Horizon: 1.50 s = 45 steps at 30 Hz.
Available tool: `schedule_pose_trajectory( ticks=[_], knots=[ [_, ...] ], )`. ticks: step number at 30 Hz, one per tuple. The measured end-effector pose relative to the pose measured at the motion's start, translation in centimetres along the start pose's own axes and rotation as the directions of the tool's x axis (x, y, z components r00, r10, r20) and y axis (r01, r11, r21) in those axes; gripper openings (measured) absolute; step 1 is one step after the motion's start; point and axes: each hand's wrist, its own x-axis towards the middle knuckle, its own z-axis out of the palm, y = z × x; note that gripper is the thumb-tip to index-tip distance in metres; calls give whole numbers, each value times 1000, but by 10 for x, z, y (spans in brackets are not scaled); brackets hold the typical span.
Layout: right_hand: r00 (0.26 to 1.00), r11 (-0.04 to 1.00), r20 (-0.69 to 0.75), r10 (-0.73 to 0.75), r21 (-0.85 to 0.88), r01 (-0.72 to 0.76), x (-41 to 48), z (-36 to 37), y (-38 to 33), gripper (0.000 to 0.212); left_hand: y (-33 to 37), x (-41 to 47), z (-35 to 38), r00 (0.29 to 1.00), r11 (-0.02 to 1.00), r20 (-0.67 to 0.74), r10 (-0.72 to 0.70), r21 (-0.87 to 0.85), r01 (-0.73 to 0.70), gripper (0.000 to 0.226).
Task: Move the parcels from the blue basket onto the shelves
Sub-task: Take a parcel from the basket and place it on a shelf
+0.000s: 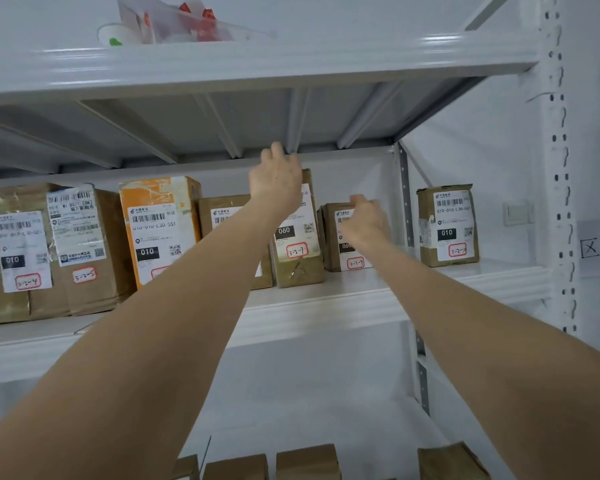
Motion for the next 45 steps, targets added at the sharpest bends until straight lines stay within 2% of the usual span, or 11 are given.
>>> schedule_pose_trajectory(
  ticks=[3,7,11,15,21,24,29,34,40,45],
  knots=[
    [998,998,-50,35,-52,-37,7,-14,16,66,19,4,2,994,994,-32,109,19,-108,56],
    [1000,975,2,13,-222,-12,10,-20,33,67,33,9,13,997,997,4,72,39,-73,68],
    [999,975,41,-30,-220,38,23,-8,34,72,35,13,21,999,996,23,25,79,-27,71],
    [995,962,67,-79,-257,94,36,7,25,78,31,20,28,997,997,39,-63,57,61,63],
    [996,959,84,-38,-276,59,57,29,21,86,25,26,43,999,999,26,-33,31,32,63],
    [997,961,77,23,-278,-1,65,38,22,81,22,27,45,1000,999,10,-16,33,15,62],
    [997,985,23,74,-158,-70,64,50,21,57,20,26,45,999,999,46,-28,-36,30,69],
    [999,979,6,52,-197,-49,55,34,22,63,20,25,41,992,977,97,-78,-191,95,69],
    [997,956,-1,71,-284,-68,47,0,27,68,24,22,36,991,970,99,-89,-216,109,68],
    [996,933,-44,83,-347,-93,32,-20,23,69,23,17,30,989,977,131,-71,-191,96,77]
  ],
)
